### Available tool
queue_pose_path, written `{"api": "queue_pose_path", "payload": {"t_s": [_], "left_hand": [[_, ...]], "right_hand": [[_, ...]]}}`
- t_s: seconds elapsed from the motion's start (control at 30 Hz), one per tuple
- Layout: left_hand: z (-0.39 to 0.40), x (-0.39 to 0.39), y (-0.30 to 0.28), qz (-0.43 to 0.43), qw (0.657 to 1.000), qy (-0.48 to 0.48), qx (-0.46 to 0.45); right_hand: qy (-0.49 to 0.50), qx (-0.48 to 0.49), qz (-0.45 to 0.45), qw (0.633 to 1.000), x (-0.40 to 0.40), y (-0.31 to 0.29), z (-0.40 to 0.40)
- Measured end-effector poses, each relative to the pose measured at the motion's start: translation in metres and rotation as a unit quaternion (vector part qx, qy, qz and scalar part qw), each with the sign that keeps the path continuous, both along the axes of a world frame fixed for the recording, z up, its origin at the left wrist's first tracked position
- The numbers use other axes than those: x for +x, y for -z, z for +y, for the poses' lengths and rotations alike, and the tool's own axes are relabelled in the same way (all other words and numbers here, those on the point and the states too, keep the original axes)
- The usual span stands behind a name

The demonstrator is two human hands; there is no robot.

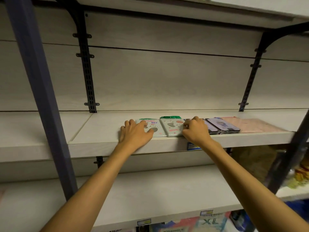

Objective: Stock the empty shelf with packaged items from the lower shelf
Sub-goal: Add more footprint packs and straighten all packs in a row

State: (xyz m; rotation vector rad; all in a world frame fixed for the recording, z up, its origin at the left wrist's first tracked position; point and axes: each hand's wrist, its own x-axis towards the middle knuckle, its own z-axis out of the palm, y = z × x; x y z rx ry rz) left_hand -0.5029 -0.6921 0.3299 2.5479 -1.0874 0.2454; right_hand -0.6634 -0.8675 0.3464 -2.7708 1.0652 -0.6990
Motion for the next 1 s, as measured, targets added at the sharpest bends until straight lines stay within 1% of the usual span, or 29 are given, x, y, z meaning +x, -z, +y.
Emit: {"api": "queue_pose_path", "payload": {"t_s": [0.27, 0.53, 0.6, 0.67, 0.73, 0.83, 0.93, 1.0], "left_hand": [[0.002, -0.002, 0.001, -0.022, 1.000, -0.003, 0.007], [0.004, -0.008, -0.001, -0.028, 1.000, -0.004, 0.007], [0.007, -0.013, -0.002, -0.033, 0.999, -0.007, -0.015], [0.013, -0.018, -0.002, -0.044, 0.998, 0.000, -0.050], [0.024, -0.022, -0.001, -0.048, 0.996, 0.023, -0.076], [0.051, -0.032, 0.004, -0.049, 0.990, 0.058, -0.120], [0.084, -0.038, 0.012, -0.065, 0.984, 0.067, -0.150], [0.105, -0.037, 0.017, -0.076, 0.982, 0.065, -0.162]], "right_hand": [[-0.004, 0.012, -0.005, 1.000, -0.001, 0.002, 0.001], [-0.015, 0.000, -0.005, 1.000, -0.003, 0.004, 0.001], [-0.026, -0.001, -0.018, 0.999, -0.005, 0.004, 0.001], [-0.038, -0.011, -0.055, 0.998, -0.007, 0.003, 0.003], [-0.061, -0.018, -0.099, 0.993, -0.008, 0.002, 0.010], [-0.134, -0.033, -0.152, 0.979, -0.005, 0.003, 0.034], [-0.207, -0.045, -0.178, 0.961, 0.004, 0.012, 0.071], [-0.232, -0.040, -0.189, 0.953, 0.013, 0.019, 0.101]]}}
